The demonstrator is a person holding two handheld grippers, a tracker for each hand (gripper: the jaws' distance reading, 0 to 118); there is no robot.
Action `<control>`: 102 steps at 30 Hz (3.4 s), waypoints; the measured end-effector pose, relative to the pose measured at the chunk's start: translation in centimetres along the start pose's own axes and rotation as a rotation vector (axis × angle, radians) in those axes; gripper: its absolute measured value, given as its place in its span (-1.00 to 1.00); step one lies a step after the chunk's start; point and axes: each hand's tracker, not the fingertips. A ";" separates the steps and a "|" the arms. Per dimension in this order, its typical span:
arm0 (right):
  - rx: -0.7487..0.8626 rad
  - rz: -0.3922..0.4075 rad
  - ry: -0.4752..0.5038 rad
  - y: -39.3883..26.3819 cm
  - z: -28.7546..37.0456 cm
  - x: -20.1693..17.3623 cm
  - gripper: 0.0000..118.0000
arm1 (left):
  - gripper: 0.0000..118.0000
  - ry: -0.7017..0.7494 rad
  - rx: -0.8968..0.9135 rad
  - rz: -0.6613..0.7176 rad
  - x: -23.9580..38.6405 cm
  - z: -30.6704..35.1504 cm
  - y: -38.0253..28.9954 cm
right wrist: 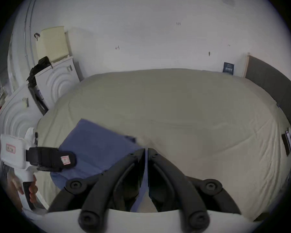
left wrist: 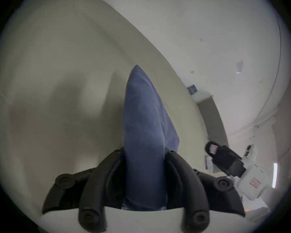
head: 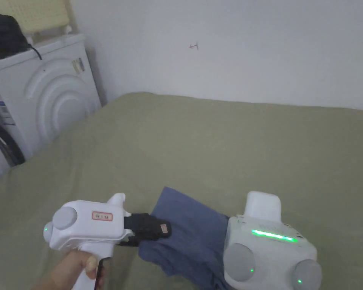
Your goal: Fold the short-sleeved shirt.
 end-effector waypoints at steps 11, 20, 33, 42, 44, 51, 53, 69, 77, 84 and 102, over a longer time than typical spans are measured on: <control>-0.145 0.004 0.086 -3.0 -4.4 -18.4 -0.84 | -0.39 0.347 -0.010 -0.100 -12.7 12.6 7.7; -0.189 -0.005 0.152 -4.1 -4.1 -15.4 -0.84 | 0.45 0.465 0.121 -0.045 -14.3 15.3 7.8; 0.008 0.061 0.126 -0.7 4.1 2.4 -0.84 | -0.99 0.573 0.465 -0.190 6.7 15.0 -1.4; 0.089 0.068 -0.002 -0.2 11.1 21.2 -0.84 | -0.99 0.357 0.499 -0.441 26.4 0.5 -14.4; 0.124 0.074 -0.051 -0.3 12.8 25.2 -0.84 | -0.99 0.372 0.504 -0.478 29.1 -1.5 -17.0; 0.231 0.075 -0.182 -0.8 17.5 35.3 -0.84 | -0.99 0.379 0.507 -0.611 33.5 -4.3 -23.5; 0.263 0.070 -0.197 -0.8 18.1 36.4 -0.84 | -0.99 0.408 0.536 -0.596 34.3 -4.1 -24.2; 0.372 0.130 -0.198 -1.5 18.9 36.2 1.00 | 1.00 0.376 0.677 -0.613 36.4 -1.3 -22.7; 0.397 0.132 -0.179 -1.3 20.0 35.8 1.00 | 1.00 0.425 0.723 -0.589 36.2 -0.7 -22.9; 0.361 0.123 -0.196 -0.9 19.8 35.8 1.00 | 1.00 0.409 0.712 -0.554 35.3 -0.1 -22.7; 0.480 0.086 -0.190 -0.9 21.6 35.4 1.00 | 1.00 0.369 0.772 -0.598 35.0 0.1 -24.2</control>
